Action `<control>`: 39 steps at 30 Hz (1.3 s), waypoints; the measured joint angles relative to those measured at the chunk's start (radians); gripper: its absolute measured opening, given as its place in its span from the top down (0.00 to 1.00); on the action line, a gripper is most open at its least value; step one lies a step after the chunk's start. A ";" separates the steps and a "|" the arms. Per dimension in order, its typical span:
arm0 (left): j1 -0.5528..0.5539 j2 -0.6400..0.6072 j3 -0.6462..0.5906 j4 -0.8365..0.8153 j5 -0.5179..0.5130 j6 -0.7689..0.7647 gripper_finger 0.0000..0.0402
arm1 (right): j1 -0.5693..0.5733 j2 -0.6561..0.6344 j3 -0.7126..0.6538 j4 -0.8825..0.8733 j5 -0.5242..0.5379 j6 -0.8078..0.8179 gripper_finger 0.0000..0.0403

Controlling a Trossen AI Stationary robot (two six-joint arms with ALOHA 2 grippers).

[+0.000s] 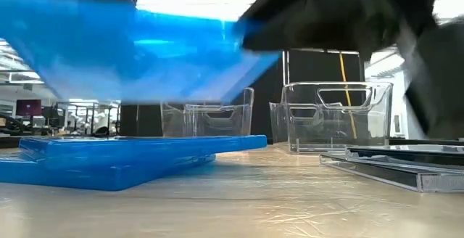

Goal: Pick & place jewel cases by type
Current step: Put the blue CD case into the left transparent bin

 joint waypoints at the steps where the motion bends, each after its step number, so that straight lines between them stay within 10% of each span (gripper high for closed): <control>1: 0.000 0.000 0.000 0.000 0.000 -0.001 0.98 | 0.007 -0.014 0.000 0.002 0.008 -0.008 0.90; 28: -0.036 0.000 0.000 0.143 -0.011 -0.031 0.98 | 0.111 -0.371 0.003 -0.484 0.044 0.253 0.91; 39: -0.233 0.000 0.000 0.195 -0.543 0.339 0.92 | 0.117 -0.372 0.003 -0.665 0.089 0.491 0.91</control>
